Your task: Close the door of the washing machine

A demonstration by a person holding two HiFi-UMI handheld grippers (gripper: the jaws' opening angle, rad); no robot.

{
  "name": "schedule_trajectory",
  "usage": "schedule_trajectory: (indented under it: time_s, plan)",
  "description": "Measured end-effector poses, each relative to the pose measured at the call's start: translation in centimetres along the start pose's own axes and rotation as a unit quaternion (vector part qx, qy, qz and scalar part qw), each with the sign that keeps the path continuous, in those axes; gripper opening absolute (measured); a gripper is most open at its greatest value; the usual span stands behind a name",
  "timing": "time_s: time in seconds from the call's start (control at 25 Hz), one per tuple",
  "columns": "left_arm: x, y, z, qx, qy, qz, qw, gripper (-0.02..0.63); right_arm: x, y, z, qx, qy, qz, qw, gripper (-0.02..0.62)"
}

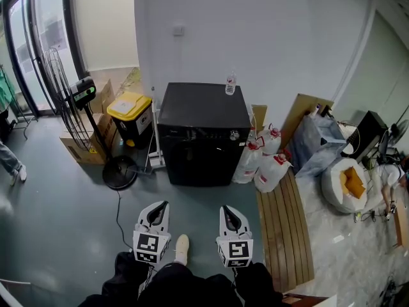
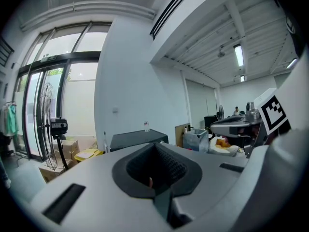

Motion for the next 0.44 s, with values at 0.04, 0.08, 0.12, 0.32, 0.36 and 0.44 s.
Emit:
schedule_trajectory:
  time_s: [0.04,0.08,0.12,0.32,0.36,0.44]
  plan:
    - [0.0,-0.07,0.0,0.0,0.001,0.0,1.0,0.024,0.02,-0.03,0.06,0.0,0.0,0.0,1.0,0.017]
    - [-0.02,-0.11,-0.01,-0.001,0.002,0.0,1.0,0.025,0.0,-0.06,0.1,-0.001,0.0,-0.001,1.0,0.015]
    - [-0.05,-0.12,-0.01,-0.001,0.002,0.0,1.0,0.025,-0.04,-0.06,0.13,-0.001,0.0,-0.001,1.0,0.017]
    - [-0.18,0.01,-0.09,-0.003,0.0,0.0,1.0,0.024,0.04,0.2,-0.09,-0.003,-0.002,0.0,1.0,0.016]
    - [-0.19,0.05,-0.13,-0.003,-0.001,0.0,1.0,0.025,0.07,0.21,-0.17,-0.003,-0.002,0.0,1.0,0.016]
    - [-0.21,0.11,-0.23,-0.005,-0.001,0.0,1.0,0.025,0.1,0.21,-0.31,-0.004,-0.003,-0.001,1.0,0.017]
Point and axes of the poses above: the fingertips, and each gripper's own axes: z backward along the fingers, y to its left, x out of its top, the point moved 6 cm from there along z, backward along the fingers, and after that the axes turned 10 degrees about -x, right-handed, at the moved point
